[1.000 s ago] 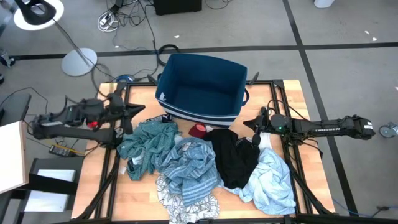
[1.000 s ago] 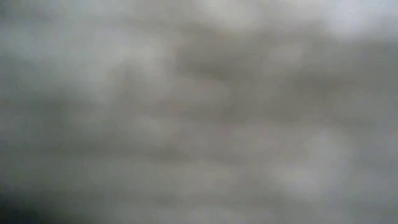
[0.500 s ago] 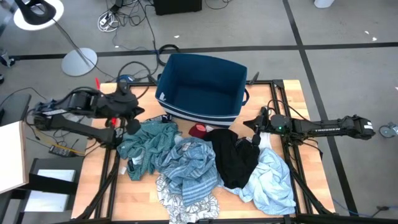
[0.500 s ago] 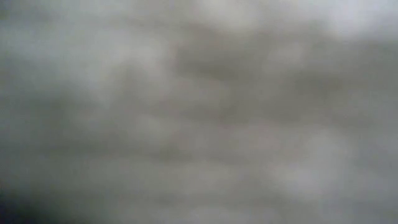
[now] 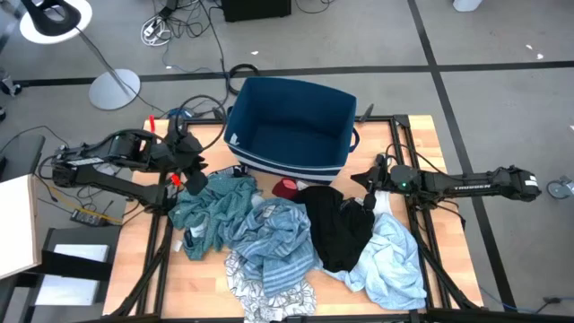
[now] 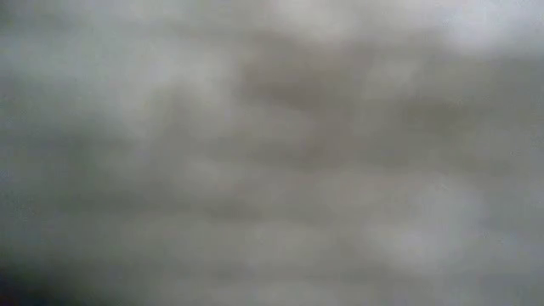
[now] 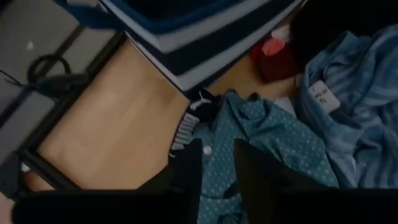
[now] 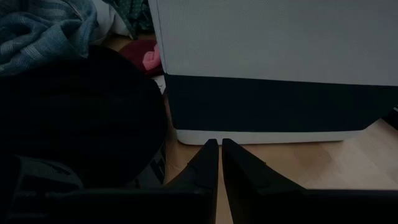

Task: Sort clothes
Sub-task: Put the blue, green polo shirt into the blue bin

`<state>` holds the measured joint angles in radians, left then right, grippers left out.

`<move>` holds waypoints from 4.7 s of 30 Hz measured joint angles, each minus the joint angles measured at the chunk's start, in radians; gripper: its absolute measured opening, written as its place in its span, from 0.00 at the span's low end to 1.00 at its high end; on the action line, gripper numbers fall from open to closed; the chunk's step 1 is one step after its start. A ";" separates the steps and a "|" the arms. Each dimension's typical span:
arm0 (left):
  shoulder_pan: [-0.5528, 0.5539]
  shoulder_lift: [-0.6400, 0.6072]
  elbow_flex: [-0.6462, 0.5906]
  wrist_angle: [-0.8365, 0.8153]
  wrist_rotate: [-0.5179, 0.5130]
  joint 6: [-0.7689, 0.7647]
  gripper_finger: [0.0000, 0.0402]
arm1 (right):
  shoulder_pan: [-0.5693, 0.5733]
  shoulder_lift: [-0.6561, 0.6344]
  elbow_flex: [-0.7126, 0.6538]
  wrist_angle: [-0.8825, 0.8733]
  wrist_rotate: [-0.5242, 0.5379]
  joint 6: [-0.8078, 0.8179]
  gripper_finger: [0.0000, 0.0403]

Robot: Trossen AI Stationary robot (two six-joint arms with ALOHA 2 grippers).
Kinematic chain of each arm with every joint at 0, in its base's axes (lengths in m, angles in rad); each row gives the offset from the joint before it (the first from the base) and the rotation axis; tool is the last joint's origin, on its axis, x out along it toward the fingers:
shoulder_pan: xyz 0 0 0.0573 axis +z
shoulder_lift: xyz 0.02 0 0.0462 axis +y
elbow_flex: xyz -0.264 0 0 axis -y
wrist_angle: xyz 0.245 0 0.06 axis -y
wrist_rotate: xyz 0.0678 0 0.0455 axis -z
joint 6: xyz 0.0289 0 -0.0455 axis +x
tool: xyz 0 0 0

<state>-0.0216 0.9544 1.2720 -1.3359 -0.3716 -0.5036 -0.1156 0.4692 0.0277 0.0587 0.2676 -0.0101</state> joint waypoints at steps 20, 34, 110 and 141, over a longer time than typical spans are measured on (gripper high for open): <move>-0.154 0.002 -0.441 0.311 0.193 -0.268 0.30 | 0.000 0.000 0.000 0.000 0.000 0.000 0.06; -0.178 0.080 -0.532 0.435 0.210 -0.348 0.27 | 0.000 0.000 0.000 0.002 0.000 0.000 0.06; 0.484 0.722 0.718 0.453 0.135 0.473 0.07 | 0.000 0.000 0.000 0.048 0.000 0.000 0.06; -0.162 0.325 0.332 0.064 -0.329 -0.073 0.24 | 0.000 0.000 0.000 0.065 0.000 0.000 0.06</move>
<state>-0.1837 1.2798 1.6037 -1.2719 -0.7001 -0.5769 -0.1154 0.4693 0.0273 0.1234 0.2672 -0.0101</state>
